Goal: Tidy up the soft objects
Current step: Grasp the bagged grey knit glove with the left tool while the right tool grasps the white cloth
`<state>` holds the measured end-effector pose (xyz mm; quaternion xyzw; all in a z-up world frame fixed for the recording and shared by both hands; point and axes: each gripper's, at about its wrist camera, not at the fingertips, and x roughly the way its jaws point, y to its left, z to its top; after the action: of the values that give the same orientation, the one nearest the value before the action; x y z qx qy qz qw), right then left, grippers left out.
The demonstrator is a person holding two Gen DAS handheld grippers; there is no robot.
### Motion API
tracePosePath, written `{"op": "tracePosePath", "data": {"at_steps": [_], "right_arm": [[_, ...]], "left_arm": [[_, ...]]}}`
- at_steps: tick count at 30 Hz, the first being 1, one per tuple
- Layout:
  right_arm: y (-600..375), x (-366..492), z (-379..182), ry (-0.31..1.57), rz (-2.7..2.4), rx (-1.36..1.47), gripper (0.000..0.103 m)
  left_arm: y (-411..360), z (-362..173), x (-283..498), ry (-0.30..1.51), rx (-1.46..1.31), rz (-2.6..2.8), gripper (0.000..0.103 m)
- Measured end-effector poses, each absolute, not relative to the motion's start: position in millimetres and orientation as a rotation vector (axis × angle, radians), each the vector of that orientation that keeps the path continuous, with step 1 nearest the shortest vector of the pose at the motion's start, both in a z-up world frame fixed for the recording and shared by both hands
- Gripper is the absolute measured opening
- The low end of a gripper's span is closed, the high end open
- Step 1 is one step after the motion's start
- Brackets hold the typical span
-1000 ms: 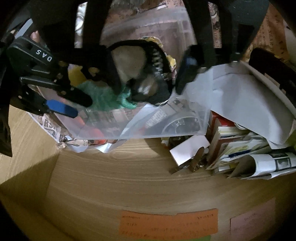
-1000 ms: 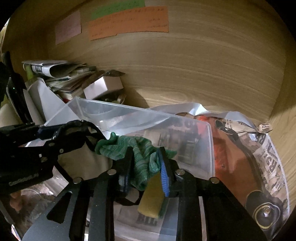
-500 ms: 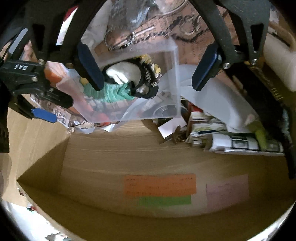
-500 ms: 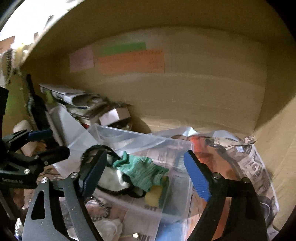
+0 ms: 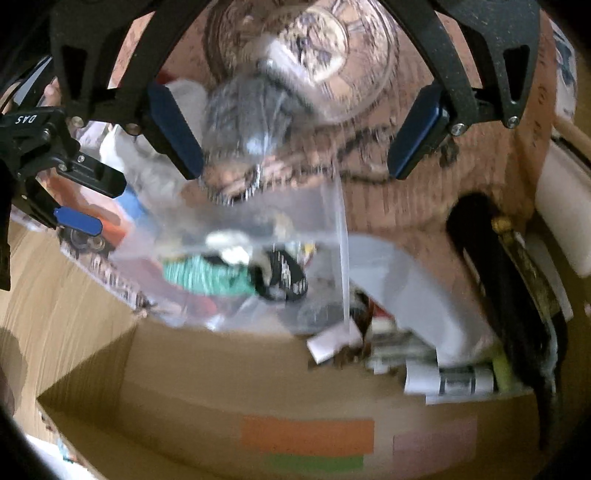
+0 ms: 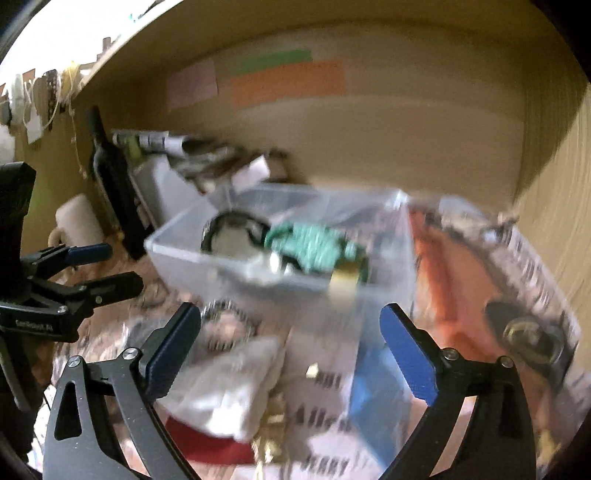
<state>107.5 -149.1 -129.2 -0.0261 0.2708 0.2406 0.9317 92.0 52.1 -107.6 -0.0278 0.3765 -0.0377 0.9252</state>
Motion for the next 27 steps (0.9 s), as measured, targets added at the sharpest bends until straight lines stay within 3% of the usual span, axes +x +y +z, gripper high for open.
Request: {"op": "tracePosePath", "data": {"at_steps": [7,15,17,18,20,23,27], "right_arm": [[-145,93,-148,0.61,0.539,-0.033,0.096],[-133,93,-159,0.682,0.627,-0.047,0.043],[-133,92,-160,0.679,0.624,-0.049,0.039],[-133,91,-160,0.672,0.624,-0.051,0.035],[-133,88,-158,0.652,0.62,-0.053,0.031],[-135,84,-153,0.625,0.614,-0.053,0.026],[-142,82,-143,0.585,0.603,-0.048,0.024]], "left_arm": [[50,-141,83,0.86,-0.07,-0.09,0.101],[48,-158,89,0.895,-0.127,-0.135,0.097],[45,-156,89,0.894,-0.12,-0.153,0.077],[43,-155,88,0.892,-0.119,-0.162,0.072],[43,-154,89,0.894,-0.124,-0.184,0.049],[42,-150,87,0.893,-0.127,-0.186,0.037],[49,-140,84,0.875,-0.159,-0.195,0.03]]}}
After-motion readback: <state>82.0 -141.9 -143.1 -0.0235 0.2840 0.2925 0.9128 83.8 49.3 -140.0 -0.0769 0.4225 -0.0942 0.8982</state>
